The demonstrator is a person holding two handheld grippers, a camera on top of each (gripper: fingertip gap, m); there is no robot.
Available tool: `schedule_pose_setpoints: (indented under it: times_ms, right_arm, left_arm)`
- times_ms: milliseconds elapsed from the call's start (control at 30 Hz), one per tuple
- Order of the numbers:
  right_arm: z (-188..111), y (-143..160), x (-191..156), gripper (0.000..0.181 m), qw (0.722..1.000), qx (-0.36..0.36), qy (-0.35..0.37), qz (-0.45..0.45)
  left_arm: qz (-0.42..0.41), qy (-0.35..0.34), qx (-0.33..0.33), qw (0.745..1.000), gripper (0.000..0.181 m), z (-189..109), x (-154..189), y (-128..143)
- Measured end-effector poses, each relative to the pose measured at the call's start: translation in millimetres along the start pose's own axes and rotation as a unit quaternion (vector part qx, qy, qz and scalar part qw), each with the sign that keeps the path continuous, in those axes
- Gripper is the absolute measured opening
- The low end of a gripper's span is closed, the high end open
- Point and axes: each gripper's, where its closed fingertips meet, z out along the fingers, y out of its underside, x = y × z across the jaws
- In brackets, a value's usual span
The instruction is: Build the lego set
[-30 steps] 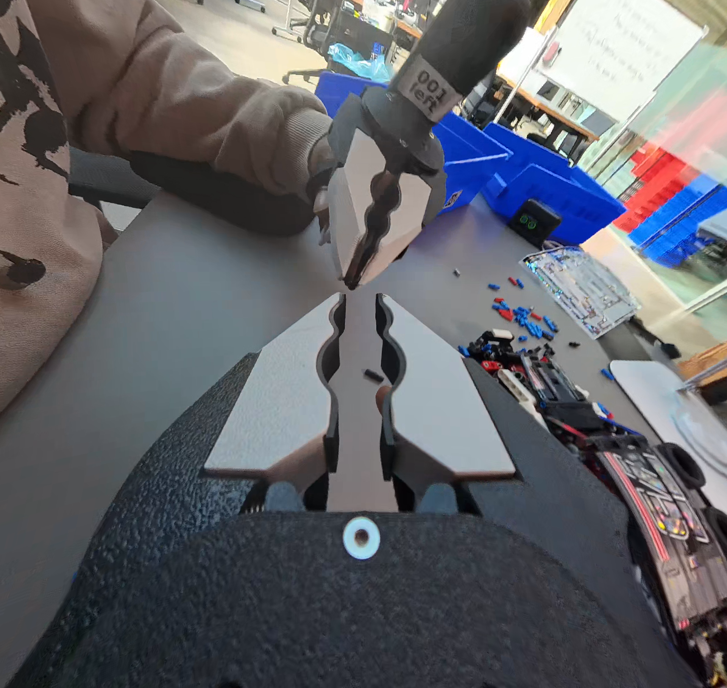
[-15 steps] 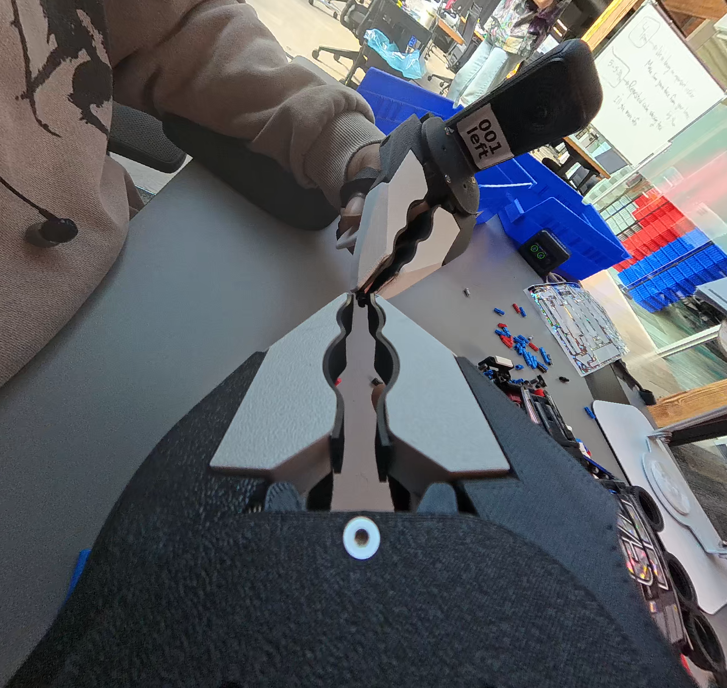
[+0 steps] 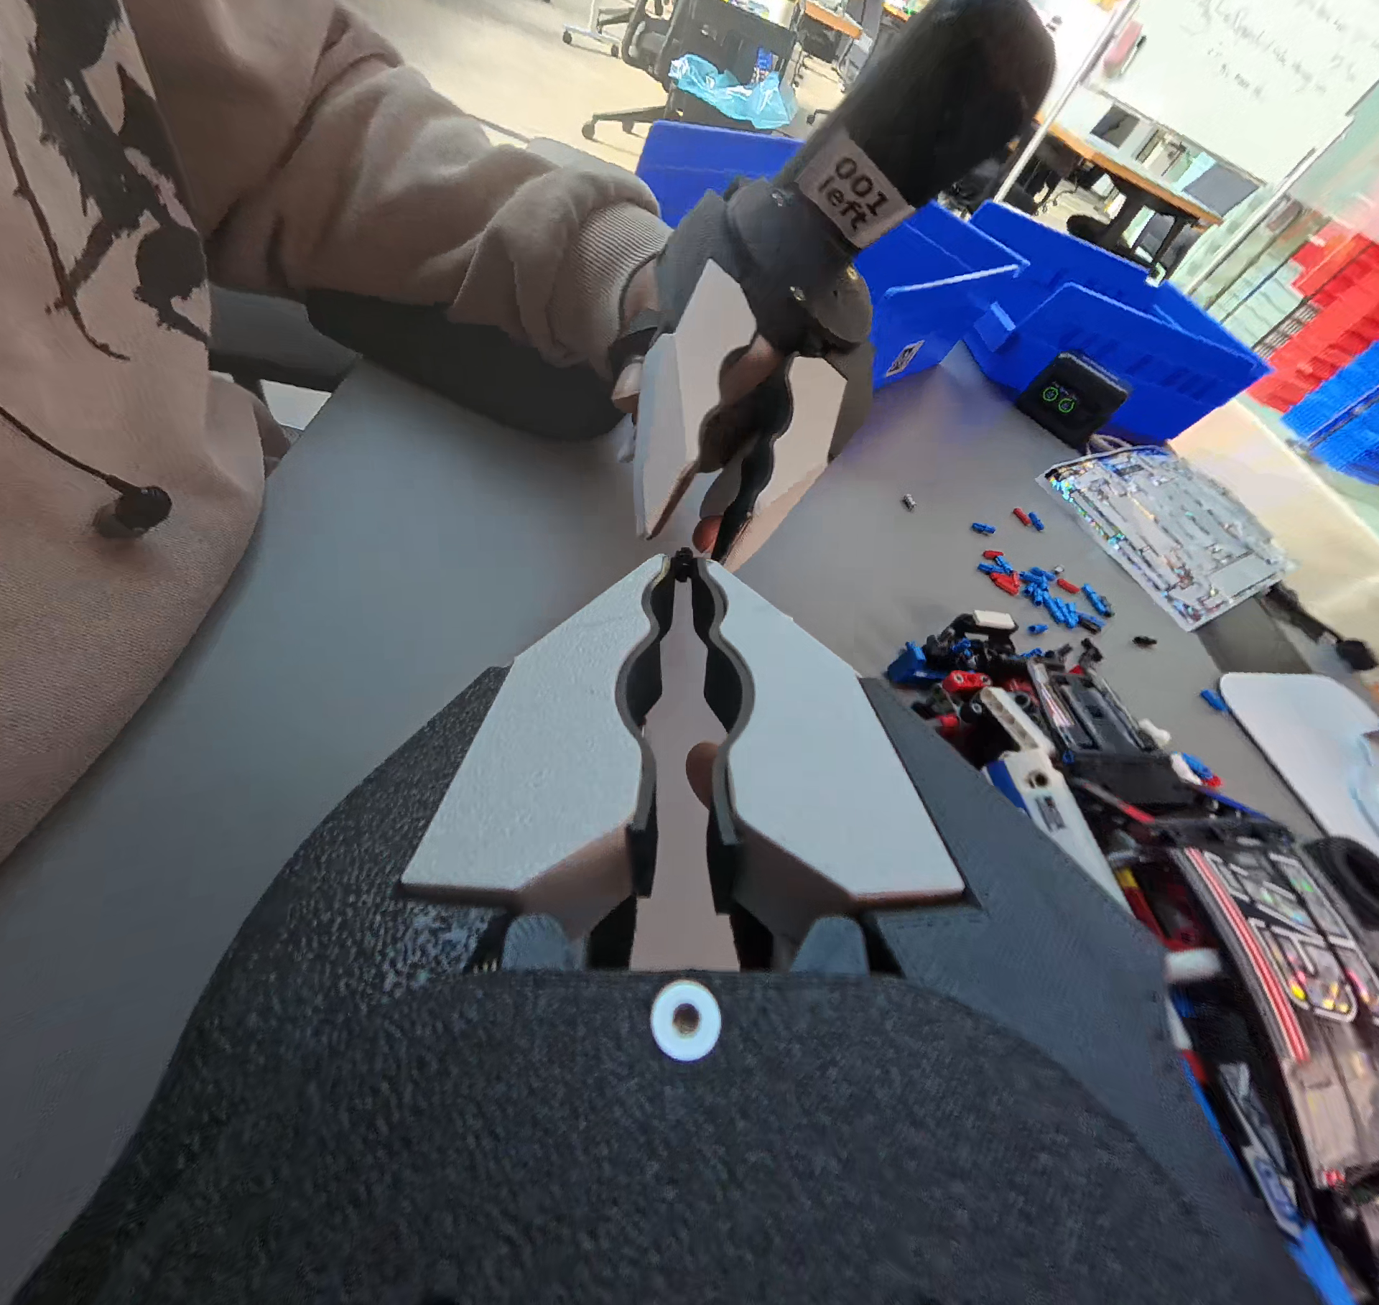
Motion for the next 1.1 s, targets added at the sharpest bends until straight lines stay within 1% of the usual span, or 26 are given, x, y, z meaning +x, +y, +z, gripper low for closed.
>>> schedule_pose_setpoints:
  times_ms: [100, 167, 233, 400, 533, 567, 633, 667, 767, 933, 1100]
  right_arm:
    - [-16, 11, 10, 0.002, 0.998, -0.013, -0.011, 0.057]
    - [-20, 19, 10, 0.002, 0.997, -0.022, -0.021, 0.074]
    - [-18, 27, 7, 0.002, 0.995, -0.034, -0.031, 0.086]
    - [-8, 40, 2, 0.002, 0.991, -0.049, -0.047, 0.114]
    - [-5, 44, 5, 0.002, 0.990, -0.053, -0.046, 0.126]
    - [-5, 46, 4, 0.002, 0.989, -0.060, -0.048, 0.124]
    - [-4, 48, 2, 0.002, 0.989, -0.071, -0.050, 0.120]
    - [-3, 50, 2, 0.002, 0.989, -0.079, -0.044, 0.118]
    - [0, 53, -2, 0.002, 0.988, -0.094, -0.048, 0.113]
    - [0, 51, -1, 0.002, 0.988, -0.086, -0.049, 0.119]
    - [1, 55, -3, 0.002, 0.986, -0.093, -0.051, 0.125]
  left_arm:
    - [0.044, -0.075, -0.077, 0.993, 0.026, 3, -18, 27]
    - [0.060, -0.100, -0.122, 0.986, 0.027, 11, -24, 44]
    - [0.084, -0.121, -0.162, 0.976, 0.027, 19, -28, 57]
    - [0.129, -0.154, -0.214, 0.956, 0.025, 31, -35, 73]
    - [0.164, -0.180, -0.215, 0.946, 0.006, 36, -41, 71]
    - [0.166, -0.176, -0.216, 0.946, 0.006, 36, -41, 71]
    - [0.145, -0.160, -0.201, 0.955, 0.005, 35, -38, 67]
    - [0.128, -0.148, -0.188, 0.962, 0.005, 33, -35, 63]
    - [0.100, -0.128, -0.123, 0.979, 0.005, 25, -28, 40]
    - [0.080, -0.115, -0.081, 0.987, 0.005, 20, -23, 28]
    - [0.067, -0.109, -0.080, 0.988, 0.005, 22, -24, 31]
